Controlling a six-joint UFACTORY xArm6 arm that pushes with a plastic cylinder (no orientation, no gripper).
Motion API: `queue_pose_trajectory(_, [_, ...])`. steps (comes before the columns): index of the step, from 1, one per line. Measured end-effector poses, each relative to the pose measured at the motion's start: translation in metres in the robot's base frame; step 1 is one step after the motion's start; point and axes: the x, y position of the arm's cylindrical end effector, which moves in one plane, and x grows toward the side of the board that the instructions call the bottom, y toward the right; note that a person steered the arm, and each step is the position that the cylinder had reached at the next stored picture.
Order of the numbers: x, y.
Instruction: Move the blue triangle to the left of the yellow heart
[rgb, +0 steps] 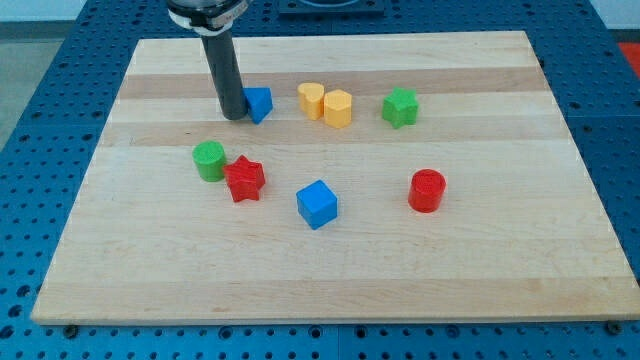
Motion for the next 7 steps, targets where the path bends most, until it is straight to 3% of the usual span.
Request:
queue_pose_trajectory(3, [-0.004, 0.013])
queue_pose_trajectory(4, [0.007, 0.013])
queue_pose_trajectory(5, [0.046, 0.015])
queue_pose_trajectory(7, [0.056, 0.055])
